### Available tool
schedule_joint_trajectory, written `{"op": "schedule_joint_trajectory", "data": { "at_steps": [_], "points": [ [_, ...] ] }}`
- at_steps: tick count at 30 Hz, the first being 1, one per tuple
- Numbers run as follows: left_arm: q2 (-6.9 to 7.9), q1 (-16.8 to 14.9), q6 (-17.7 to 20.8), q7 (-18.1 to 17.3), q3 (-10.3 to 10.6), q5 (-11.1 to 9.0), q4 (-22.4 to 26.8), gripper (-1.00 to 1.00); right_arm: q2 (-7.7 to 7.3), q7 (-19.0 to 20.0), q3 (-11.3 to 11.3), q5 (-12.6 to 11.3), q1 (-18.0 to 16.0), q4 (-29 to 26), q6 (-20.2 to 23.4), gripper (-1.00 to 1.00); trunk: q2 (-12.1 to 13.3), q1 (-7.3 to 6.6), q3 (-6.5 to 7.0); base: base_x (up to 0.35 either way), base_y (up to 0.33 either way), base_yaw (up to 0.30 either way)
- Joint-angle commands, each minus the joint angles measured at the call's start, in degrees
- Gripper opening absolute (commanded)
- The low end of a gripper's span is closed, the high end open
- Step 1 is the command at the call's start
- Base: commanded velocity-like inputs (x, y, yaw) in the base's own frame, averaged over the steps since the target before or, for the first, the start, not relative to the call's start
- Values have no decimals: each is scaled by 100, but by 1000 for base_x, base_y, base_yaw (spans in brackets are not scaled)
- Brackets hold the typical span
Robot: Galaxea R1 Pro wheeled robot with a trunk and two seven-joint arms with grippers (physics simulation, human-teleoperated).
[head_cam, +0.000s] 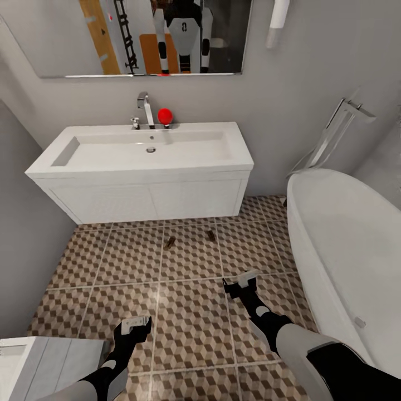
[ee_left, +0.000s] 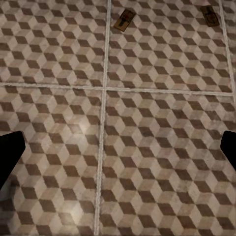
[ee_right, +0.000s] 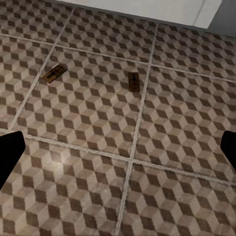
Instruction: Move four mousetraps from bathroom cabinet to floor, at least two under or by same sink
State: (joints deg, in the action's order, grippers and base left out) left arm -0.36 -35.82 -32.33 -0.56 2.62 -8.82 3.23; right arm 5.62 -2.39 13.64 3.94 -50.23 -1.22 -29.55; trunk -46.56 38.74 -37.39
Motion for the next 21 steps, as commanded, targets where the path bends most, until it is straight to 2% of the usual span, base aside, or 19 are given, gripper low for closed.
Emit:
{"op": "schedule_joint_trajectory", "data": {
  "at_steps": [1,21],
  "points": [
    [0,-4,-19,-6,31,-50,-6,100,-1,-25,-2,40,-4,8,-15,100,38,-22,23,0,0,0],
    [-6,-4,-19,-6,29,-50,-6,100,3,-25,-2,40,-4,8,-15,100,840,-461,555,0,0,0]
  ]
}}
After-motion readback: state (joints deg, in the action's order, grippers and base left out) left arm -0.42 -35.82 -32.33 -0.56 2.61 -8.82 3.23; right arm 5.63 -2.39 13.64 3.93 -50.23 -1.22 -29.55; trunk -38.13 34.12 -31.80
